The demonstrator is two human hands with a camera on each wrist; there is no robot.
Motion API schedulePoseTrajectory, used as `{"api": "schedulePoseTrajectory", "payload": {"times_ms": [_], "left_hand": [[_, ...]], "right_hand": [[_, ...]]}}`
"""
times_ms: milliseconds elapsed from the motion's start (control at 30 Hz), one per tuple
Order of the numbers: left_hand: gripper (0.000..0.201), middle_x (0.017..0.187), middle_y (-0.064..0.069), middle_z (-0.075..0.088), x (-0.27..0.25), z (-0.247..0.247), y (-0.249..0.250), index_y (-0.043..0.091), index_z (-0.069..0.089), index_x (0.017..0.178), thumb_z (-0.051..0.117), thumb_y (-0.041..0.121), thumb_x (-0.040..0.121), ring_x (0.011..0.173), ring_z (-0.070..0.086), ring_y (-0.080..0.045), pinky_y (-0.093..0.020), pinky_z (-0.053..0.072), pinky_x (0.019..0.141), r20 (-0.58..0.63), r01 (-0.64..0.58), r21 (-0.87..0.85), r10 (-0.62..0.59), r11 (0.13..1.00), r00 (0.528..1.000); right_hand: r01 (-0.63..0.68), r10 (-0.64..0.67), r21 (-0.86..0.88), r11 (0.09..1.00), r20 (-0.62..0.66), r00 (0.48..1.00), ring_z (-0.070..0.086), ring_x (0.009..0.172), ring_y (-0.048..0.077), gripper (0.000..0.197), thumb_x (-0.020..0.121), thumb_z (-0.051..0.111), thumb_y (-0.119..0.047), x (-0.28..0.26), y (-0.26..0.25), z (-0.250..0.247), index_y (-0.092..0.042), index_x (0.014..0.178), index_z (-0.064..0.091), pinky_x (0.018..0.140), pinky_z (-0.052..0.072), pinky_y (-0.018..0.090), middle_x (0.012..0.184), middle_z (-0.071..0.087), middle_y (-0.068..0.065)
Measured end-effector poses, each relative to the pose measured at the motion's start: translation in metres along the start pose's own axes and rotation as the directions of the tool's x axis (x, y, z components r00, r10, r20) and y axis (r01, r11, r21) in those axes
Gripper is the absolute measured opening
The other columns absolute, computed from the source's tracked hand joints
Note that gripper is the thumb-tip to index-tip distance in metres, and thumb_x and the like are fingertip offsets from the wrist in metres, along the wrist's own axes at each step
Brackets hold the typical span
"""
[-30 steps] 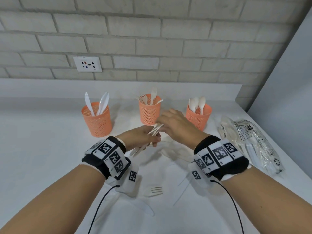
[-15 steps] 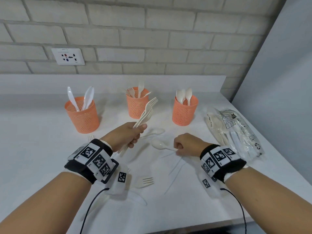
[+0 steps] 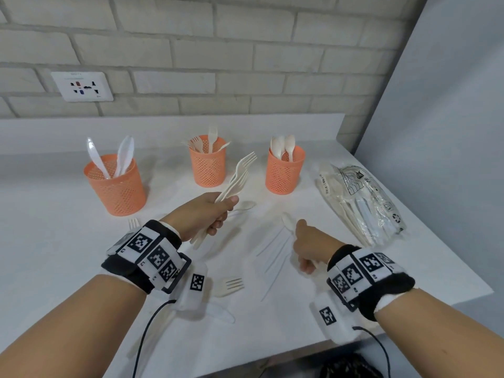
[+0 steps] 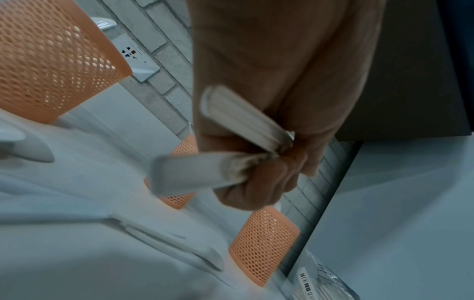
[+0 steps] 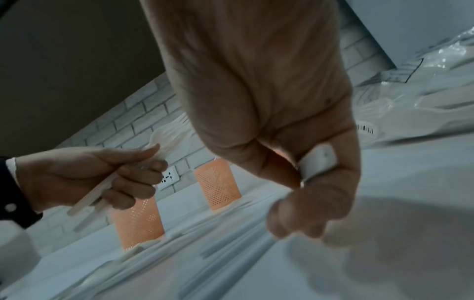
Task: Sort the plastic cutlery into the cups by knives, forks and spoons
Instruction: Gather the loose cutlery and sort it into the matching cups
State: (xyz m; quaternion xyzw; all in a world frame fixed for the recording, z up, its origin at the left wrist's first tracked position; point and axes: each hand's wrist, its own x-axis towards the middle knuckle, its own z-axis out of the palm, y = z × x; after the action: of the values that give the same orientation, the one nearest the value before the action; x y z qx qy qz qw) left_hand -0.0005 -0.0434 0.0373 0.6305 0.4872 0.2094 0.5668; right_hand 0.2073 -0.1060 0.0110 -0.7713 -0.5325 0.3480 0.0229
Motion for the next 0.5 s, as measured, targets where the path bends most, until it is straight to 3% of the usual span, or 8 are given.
{"api": "schedulePoseTrajectory", "payload": {"times_ms": [67, 133, 167, 233, 300, 367, 433, 500], "left_hand": [[0.028, 0.057, 0.004, 0.032, -0.001, 0.001, 0.002, 0.013, 0.044, 0.077, 0.045, 0.034, 0.096, 0.048, 0.030, -0.010, -0.020, 0.030, 0.047, 0.016, 0.002, 0.000, -0.002, 1.000, 1.000], [0.028, 0.057, 0.003, 0.031, -0.002, 0.001, 0.003, 0.013, 0.043, 0.077, 0.045, 0.033, 0.096, 0.049, 0.029, -0.010, -0.019, 0.030, 0.047, 0.022, 0.008, 0.001, -0.008, 1.000, 1.000], [0.028, 0.057, 0.003, 0.032, -0.003, 0.000, 0.003, 0.013, 0.043, 0.077, 0.046, 0.034, 0.096, 0.049, 0.028, -0.010, -0.020, 0.030, 0.047, 0.025, 0.008, 0.003, -0.008, 1.000, 1.000], [0.027, 0.057, 0.004, 0.032, -0.005, -0.002, 0.002, 0.013, 0.042, 0.078, 0.046, 0.034, 0.096, 0.049, 0.028, -0.010, -0.019, 0.030, 0.046, 0.028, 0.007, 0.002, -0.007, 1.000, 1.000], [0.027, 0.056, 0.004, 0.031, -0.007, -0.004, 0.001, 0.014, 0.040, 0.078, 0.046, 0.033, 0.096, 0.047, 0.028, -0.009, -0.019, 0.029, 0.045, 0.026, 0.012, -0.009, -0.011, 1.000, 1.000], [0.026, 0.055, 0.005, 0.030, -0.011, -0.008, -0.001, 0.014, 0.040, 0.077, 0.046, 0.032, 0.096, 0.045, 0.027, -0.008, -0.018, 0.029, 0.045, 0.018, 0.016, -0.016, -0.016, 1.000, 1.000], [0.026, 0.055, 0.005, 0.030, -0.014, -0.013, -0.004, 0.014, 0.041, 0.078, 0.046, 0.032, 0.096, 0.046, 0.027, -0.008, -0.019, 0.029, 0.046, 0.004, 0.017, -0.018, -0.017, 1.000, 1.000], [0.026, 0.056, 0.004, 0.030, -0.017, -0.018, -0.006, 0.014, 0.042, 0.078, 0.045, 0.031, 0.097, 0.045, 0.028, -0.008, -0.019, 0.029, 0.046, -0.018, 0.018, -0.020, -0.019, 1.000, 1.000]], "right_hand": [[0.002, 0.000, 0.037, 0.999, -0.058, 0.998, 0.049, 0.050, 0.018, 0.038, 0.093, 0.036, -0.002, 0.005, -0.008, 0.007, 0.005, 0.130, 0.029, 0.043, 0.041, 0.025, 0.083, 0.054, 0.014], [0.002, 0.005, 0.076, 0.997, -0.093, 0.996, 0.048, 0.055, 0.018, 0.045, 0.096, 0.042, -0.019, 0.014, -0.017, 0.013, 0.005, 0.131, 0.031, 0.044, 0.040, 0.026, 0.095, 0.051, 0.015], [-0.018, 0.028, 0.102, 0.995, -0.096, 0.995, 0.052, 0.061, 0.021, 0.053, 0.094, 0.046, -0.030, 0.019, -0.022, 0.016, 0.004, 0.132, 0.031, 0.049, 0.042, 0.027, 0.101, 0.051, 0.015], [-0.047, 0.057, 0.081, 0.996, -0.127, 0.990, 0.060, 0.093, 0.029, 0.071, 0.087, 0.054, -0.044, 0.030, -0.032, 0.023, 0.001, 0.134, 0.028, 0.071, 0.046, 0.033, 0.119, 0.052, 0.014], [-0.054, 0.050, -0.017, 0.998, -0.175, 0.983, 0.051, 0.119, 0.032, 0.072, 0.086, 0.059, -0.038, 0.038, -0.040, 0.027, 0.002, 0.135, 0.025, 0.091, 0.043, 0.037, 0.132, 0.048, 0.015], [-0.046, 0.021, -0.106, 0.993, -0.220, 0.975, 0.046, 0.125, 0.033, 0.058, 0.091, 0.052, -0.018, 0.041, -0.049, 0.030, 0.007, 0.134, 0.023, 0.099, 0.041, 0.037, 0.136, 0.044, 0.021], [-0.034, -0.008, -0.166, 0.986, -0.243, 0.970, 0.044, 0.127, 0.034, 0.051, 0.092, 0.045, -0.007, 0.041, -0.053, 0.029, 0.010, 0.134, 0.022, 0.101, 0.039, 0.036, 0.136, 0.042, 0.023], [-0.028, -0.011, -0.180, 0.983, -0.215, 0.977, 0.050, 0.121, 0.033, 0.047, 0.088, 0.051, -0.007, 0.041, -0.053, 0.026, 0.007, 0.128, 0.031, 0.094, 0.043, 0.034, 0.126, 0.050, 0.019]]}}
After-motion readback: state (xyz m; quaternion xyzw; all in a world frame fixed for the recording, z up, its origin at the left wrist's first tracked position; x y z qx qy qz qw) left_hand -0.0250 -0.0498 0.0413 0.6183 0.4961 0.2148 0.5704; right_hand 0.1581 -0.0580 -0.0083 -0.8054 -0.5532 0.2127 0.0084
